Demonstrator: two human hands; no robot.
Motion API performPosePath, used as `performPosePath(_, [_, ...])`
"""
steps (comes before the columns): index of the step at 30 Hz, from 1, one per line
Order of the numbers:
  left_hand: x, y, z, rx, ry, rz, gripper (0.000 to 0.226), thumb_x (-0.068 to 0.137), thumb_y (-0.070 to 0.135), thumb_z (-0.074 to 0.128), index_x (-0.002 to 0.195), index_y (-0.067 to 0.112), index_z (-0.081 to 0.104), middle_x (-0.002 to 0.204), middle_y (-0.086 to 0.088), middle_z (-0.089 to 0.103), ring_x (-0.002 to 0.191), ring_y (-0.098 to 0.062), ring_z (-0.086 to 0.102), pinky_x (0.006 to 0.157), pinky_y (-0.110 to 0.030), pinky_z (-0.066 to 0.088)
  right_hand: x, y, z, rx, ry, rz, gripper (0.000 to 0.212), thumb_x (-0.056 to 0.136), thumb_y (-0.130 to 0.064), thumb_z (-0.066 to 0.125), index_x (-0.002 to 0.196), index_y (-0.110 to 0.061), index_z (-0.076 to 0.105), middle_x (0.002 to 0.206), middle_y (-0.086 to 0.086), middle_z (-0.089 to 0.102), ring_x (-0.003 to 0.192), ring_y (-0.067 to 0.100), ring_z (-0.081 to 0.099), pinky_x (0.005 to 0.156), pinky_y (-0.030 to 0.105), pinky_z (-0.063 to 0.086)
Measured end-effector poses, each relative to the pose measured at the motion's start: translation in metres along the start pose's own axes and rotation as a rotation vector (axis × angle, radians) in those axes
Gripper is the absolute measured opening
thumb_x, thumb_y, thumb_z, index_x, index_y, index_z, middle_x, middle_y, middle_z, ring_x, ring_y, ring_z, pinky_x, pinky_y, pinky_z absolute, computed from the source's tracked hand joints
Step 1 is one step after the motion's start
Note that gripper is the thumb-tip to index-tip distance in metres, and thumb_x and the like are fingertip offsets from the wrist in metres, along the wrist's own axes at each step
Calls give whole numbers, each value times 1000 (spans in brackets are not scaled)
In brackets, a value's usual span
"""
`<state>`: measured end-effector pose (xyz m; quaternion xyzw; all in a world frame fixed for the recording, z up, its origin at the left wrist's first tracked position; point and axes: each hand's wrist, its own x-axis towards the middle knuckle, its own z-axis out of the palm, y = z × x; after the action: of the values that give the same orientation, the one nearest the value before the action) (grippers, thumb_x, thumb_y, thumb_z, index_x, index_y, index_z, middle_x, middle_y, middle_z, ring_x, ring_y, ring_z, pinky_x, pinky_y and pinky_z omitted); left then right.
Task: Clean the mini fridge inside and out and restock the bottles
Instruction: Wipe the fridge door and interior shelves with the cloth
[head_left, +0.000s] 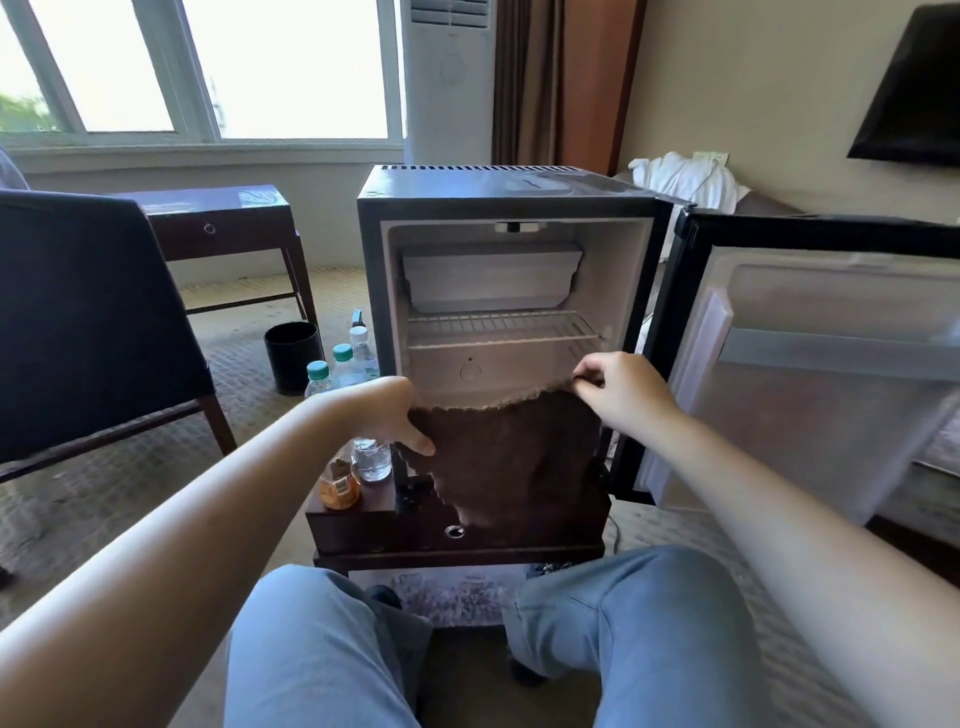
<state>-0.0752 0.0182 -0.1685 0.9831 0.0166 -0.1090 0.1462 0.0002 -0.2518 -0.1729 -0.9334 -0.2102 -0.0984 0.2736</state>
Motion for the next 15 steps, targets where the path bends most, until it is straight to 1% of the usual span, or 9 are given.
performPosePath(2, [2,-8,-1,-147,83,-27,23,77,29,78,92,11,71,70,6,65,60,-8,60,52,-13,41,1,8,-1,124,-58,82,8,93,-20,58,92,-18,66,82,-2,69,56,19,67,62,33,56])
performPosePath(4, [2,-17,-2,-357,171,-64,19,77,22,79,91,12,71,69,4,68,55,-5,60,50,-10,41,1,15,0,224,-98,152,6,92,-15,62,88,-19,65,85,0,67,57,21,67,57,33,57])
performPosePath(6, [0,-25,0,-529,236,-85,17,77,16,78,92,11,72,73,0,69,53,-7,58,49,-12,43,2,20,0,237,-117,158,14,90,-9,64,85,-22,67,89,-1,67,66,22,69,65,35,60])
performPosePath(8, [-4,-29,3,-641,282,-93,15,81,14,75,95,12,70,78,-1,70,53,-8,60,46,-14,44,3,22,1,222,-139,143,20,88,-5,62,86,-24,69,91,-3,68,77,20,69,77,35,58])
performPosePath(10, [-7,-28,7,-788,284,-83,17,87,13,68,104,13,64,84,-3,70,53,-13,65,44,-18,47,3,23,3,197,-133,127,21,88,-5,63,87,-25,69,88,-6,67,87,18,65,87,35,53])
performPosePath(11, [-7,-27,9,-862,270,-79,19,90,13,64,109,14,61,88,-5,70,55,-17,68,44,-21,50,4,23,5,202,-116,137,18,88,-8,65,88,-25,70,87,-6,67,87,18,65,88,36,53])
performPosePath(13, [-8,-24,13,-925,253,-80,20,95,15,58,114,18,55,92,-9,70,58,-24,70,45,-27,54,4,21,5,278,-62,190,10,89,-13,65,93,-21,70,81,-2,69,76,21,69,81,39,57])
performPosePath(14, [-7,-23,14,-913,264,-81,20,96,16,56,115,19,54,90,-10,70,58,-26,70,45,-28,55,4,19,6,344,-45,229,9,92,-15,63,98,-18,69,81,1,69,68,23,70,72,39,60])
performPosePath(15, [-6,-23,16,-887,292,-80,19,96,17,56,115,20,54,88,-11,70,58,-27,70,46,-30,56,2,17,6,415,-49,271,10,94,-16,59,102,-16,65,87,0,68,60,24,69,62,37,60])
